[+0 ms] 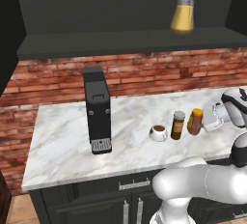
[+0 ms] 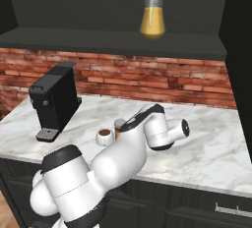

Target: Pick the cinnamon and honey bottle from the cabinet and place them next to the mug.

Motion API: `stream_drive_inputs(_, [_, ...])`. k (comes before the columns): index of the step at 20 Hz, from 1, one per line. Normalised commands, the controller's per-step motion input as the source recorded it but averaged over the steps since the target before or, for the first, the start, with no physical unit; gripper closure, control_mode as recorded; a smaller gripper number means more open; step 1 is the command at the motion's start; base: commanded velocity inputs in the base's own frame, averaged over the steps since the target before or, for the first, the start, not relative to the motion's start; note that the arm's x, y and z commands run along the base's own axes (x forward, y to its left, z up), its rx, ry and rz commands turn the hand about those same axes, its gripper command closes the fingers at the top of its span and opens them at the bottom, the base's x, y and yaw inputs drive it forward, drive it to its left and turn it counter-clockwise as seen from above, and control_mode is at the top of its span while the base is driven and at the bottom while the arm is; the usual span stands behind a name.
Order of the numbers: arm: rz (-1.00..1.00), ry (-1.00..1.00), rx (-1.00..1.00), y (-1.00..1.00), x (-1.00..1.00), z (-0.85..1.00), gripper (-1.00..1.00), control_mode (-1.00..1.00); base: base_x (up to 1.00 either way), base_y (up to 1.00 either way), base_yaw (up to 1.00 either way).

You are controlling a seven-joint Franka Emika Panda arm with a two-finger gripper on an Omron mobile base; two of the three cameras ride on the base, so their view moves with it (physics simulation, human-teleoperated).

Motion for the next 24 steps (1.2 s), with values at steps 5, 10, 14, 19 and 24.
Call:
stream_drive_inputs(5, [0.00,0.00,0.00,0.01,0.00,-0.15,1.00,-1.00,0.00,0.00,0.00])
stream_drive_inputs(10, [0.00,0.00,0.00,0.01,0.00,-0.16,1.00,-1.00,0.00,0.00,0.00])
stream_drive_inputs(14, [0.00,0.00,0.00,0.00,0.00,-0.14,1.00,-1.00,0.00,0.00,0.00])
stream_drive_inputs(19, [0.00,0.00,0.00,0.01,0.00,-0.16,1.00,-1.00,0.00,0.00,0.00])
stream_drive_inputs(24, [0.00,0.00,0.00,0.00,0.01,-0.05,1.00,-1.00,0.00,0.00,0.00])
